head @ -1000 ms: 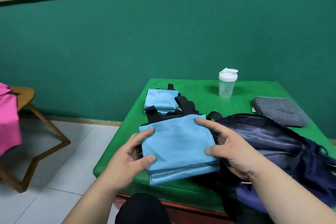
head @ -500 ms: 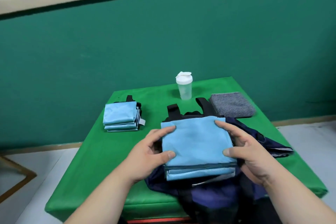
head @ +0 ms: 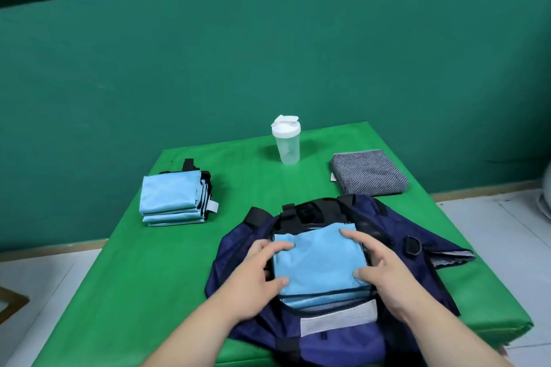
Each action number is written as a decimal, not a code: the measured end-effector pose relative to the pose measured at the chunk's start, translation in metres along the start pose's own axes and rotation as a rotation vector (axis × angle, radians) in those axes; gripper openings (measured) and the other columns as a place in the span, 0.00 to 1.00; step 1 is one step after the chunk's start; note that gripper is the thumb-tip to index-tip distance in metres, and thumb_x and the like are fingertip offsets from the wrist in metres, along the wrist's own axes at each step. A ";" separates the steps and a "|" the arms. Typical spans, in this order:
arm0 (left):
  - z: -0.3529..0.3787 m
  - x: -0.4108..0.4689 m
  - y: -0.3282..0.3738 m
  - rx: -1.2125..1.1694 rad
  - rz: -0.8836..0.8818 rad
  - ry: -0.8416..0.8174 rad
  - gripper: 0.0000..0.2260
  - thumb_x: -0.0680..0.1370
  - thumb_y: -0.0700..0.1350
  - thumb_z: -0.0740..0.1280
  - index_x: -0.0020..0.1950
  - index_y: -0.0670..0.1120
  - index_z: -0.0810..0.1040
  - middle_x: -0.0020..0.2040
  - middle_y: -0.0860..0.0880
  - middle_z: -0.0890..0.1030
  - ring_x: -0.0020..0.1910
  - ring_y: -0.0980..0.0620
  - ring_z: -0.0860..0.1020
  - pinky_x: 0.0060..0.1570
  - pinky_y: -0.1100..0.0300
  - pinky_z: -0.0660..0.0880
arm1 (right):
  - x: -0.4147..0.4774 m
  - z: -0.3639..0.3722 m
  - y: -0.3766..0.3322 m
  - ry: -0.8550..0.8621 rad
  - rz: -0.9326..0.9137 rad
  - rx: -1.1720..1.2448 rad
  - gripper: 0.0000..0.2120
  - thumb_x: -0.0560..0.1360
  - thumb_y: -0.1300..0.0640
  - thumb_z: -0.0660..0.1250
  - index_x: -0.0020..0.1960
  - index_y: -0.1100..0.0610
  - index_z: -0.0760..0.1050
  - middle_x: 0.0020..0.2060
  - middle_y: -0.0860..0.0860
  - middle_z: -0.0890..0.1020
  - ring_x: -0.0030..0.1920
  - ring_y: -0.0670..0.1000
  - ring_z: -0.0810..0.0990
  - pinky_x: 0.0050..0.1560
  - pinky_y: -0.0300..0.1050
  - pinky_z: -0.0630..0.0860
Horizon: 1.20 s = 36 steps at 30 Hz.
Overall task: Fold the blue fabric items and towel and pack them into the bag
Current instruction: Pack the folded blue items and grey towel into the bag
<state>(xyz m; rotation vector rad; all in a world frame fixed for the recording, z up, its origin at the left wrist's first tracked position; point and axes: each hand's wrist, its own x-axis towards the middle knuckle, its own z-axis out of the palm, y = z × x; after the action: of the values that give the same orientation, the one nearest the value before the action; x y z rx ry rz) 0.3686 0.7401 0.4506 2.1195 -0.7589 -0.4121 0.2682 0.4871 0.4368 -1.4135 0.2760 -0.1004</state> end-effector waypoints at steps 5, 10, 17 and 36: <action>-0.007 0.002 -0.001 0.037 0.019 0.043 0.28 0.74 0.42 0.72 0.63 0.72 0.69 0.65 0.60 0.66 0.64 0.61 0.71 0.66 0.58 0.72 | 0.006 0.000 -0.007 -0.041 -0.005 -0.039 0.37 0.68 0.81 0.63 0.61 0.43 0.81 0.60 0.47 0.82 0.53 0.50 0.82 0.55 0.49 0.77; -0.004 -0.003 0.003 0.238 -0.078 -0.060 0.26 0.77 0.49 0.68 0.67 0.72 0.62 0.67 0.65 0.64 0.45 0.55 0.79 0.56 0.61 0.73 | 0.002 -0.002 -0.005 -0.119 0.020 -0.367 0.34 0.66 0.64 0.70 0.65 0.34 0.75 0.71 0.46 0.72 0.62 0.43 0.76 0.63 0.45 0.73; -0.005 -0.007 0.007 0.283 -0.018 -0.067 0.26 0.79 0.50 0.67 0.72 0.67 0.61 0.71 0.63 0.64 0.58 0.62 0.74 0.62 0.64 0.69 | -0.010 0.067 -0.019 0.101 -0.553 -1.346 0.25 0.68 0.47 0.62 0.65 0.47 0.77 0.75 0.56 0.67 0.76 0.61 0.61 0.73 0.63 0.61; -0.026 -0.013 -0.027 1.011 0.172 0.110 0.13 0.73 0.61 0.60 0.40 0.56 0.79 0.60 0.52 0.77 0.61 0.42 0.73 0.55 0.46 0.71 | 0.021 0.088 0.013 -0.136 -0.304 -1.617 0.32 0.79 0.37 0.47 0.80 0.40 0.42 0.80 0.56 0.40 0.79 0.59 0.36 0.73 0.57 0.30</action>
<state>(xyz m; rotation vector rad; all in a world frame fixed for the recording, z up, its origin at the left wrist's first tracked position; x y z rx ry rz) 0.3827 0.7769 0.4455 2.9154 -1.2382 0.2600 0.3096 0.5684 0.4331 -3.0517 -0.0441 -0.0080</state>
